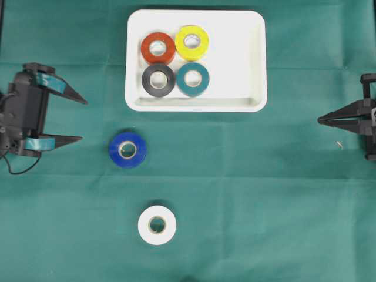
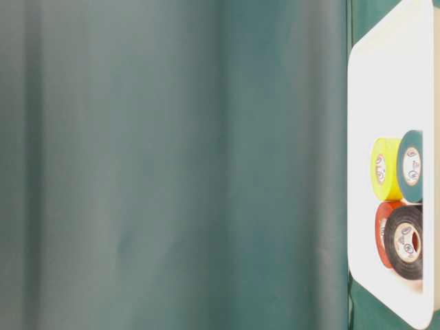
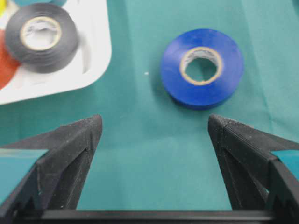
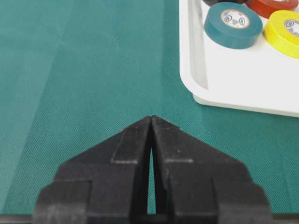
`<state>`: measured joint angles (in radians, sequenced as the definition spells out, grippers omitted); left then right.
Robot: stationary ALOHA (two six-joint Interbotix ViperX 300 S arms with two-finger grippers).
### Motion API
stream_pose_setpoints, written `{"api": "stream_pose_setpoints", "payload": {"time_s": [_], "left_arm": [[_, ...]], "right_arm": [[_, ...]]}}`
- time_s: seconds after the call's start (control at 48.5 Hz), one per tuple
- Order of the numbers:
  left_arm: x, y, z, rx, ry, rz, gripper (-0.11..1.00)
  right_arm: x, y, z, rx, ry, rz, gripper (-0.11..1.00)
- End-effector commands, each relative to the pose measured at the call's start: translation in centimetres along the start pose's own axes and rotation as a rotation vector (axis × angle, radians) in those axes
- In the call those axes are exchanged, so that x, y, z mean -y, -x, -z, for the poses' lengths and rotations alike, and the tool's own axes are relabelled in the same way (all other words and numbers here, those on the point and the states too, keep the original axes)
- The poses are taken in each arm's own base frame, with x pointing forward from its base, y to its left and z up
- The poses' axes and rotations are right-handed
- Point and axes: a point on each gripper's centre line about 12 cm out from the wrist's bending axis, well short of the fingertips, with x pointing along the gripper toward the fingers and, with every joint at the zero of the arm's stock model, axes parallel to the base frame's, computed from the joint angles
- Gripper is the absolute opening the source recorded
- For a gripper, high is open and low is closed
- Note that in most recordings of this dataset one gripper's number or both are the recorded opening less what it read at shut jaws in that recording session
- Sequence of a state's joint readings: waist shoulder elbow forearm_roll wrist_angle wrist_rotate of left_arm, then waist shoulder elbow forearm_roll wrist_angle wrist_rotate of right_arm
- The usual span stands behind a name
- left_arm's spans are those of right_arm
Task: Put the tape into the white case with the left arm.
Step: 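Move the left gripper past the blue roll toward the white roll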
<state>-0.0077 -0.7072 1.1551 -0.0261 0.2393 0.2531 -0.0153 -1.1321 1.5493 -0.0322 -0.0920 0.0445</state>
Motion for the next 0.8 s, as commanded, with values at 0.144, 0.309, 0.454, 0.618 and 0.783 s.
{"api": "stream_pose_setpoints", "payload": {"time_s": [0.144,0.309,0.454,0.618,0.783], "left_arm": [[1.1,-1.6,-2.7,0.016,-0.039,0.051,0.97],[1.8,-2.7,-3.9,0.017,-0.062,0.077,0.97],[2.7,-3.8,-4.7,0.010,-0.086,0.105,0.97],[3.7,-5.2,-5.8,-0.004,-0.109,0.134,0.96],[4.8,-6.7,-6.7,-0.023,-0.133,0.163,0.97]], "right_arm": [[0.0,-0.1,-0.5,0.015,0.000,0.001,-0.09],[0.0,-0.1,-0.5,0.014,0.000,0.001,-0.09],[0.0,-0.1,-0.5,0.015,0.000,0.001,-0.09],[0.0,-0.1,-0.5,0.015,0.000,0.001,-0.09],[0.0,-0.1,-0.5,0.015,0.000,0.001,-0.09]]}}
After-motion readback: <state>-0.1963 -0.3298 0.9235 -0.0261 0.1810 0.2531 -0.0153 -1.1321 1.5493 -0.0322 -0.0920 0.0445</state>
